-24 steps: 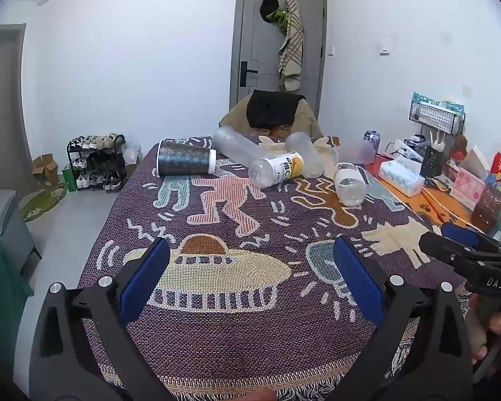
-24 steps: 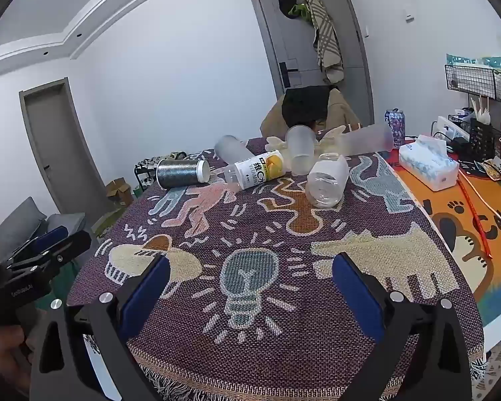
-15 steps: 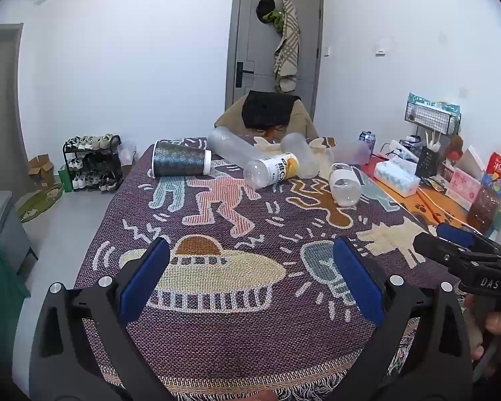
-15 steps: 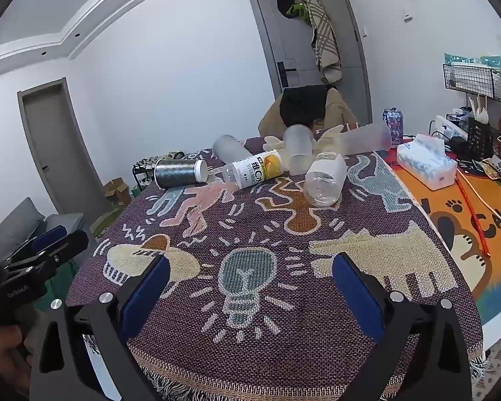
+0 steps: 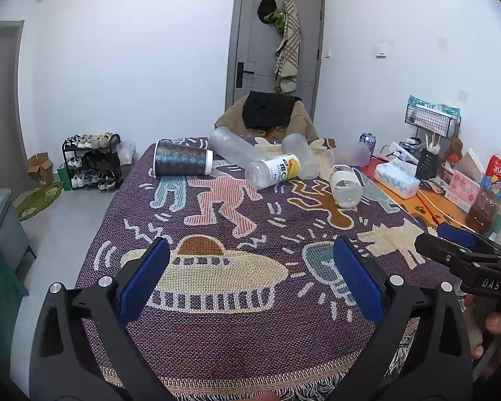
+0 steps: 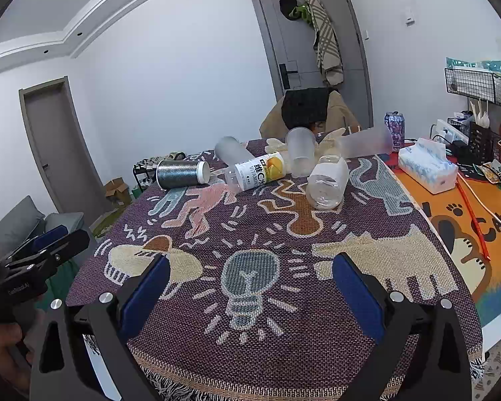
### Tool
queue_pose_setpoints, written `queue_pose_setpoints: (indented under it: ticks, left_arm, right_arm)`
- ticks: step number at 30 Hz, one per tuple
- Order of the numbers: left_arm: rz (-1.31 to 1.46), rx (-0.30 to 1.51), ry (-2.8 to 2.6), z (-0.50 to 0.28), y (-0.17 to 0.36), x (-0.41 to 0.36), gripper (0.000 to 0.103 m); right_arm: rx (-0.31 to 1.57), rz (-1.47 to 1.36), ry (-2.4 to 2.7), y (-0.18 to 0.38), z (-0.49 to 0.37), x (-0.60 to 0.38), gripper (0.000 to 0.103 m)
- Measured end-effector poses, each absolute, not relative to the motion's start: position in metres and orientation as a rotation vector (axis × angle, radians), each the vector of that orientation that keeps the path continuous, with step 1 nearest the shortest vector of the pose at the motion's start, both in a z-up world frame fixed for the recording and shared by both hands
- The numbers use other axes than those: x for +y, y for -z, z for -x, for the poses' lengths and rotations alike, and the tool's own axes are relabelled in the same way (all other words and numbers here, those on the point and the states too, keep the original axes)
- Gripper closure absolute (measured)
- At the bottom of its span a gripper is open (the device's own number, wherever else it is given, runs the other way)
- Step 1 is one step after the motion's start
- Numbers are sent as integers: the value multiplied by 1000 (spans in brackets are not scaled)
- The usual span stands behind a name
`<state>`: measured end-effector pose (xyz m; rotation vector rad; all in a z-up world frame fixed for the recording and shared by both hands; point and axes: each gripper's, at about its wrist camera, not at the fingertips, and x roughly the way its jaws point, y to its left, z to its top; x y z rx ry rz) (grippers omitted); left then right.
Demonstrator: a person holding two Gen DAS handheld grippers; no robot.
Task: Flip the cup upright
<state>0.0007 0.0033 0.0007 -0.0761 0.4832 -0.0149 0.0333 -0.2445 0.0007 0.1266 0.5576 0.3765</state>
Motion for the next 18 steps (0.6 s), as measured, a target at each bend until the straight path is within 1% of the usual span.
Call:
queue_pose_setpoints:
  ticks: [18]
  left_arm:
    - [73, 477, 22, 3, -4, 2, 6]
  right_arm:
    - [548, -135, -375, 0, -30, -248, 8]
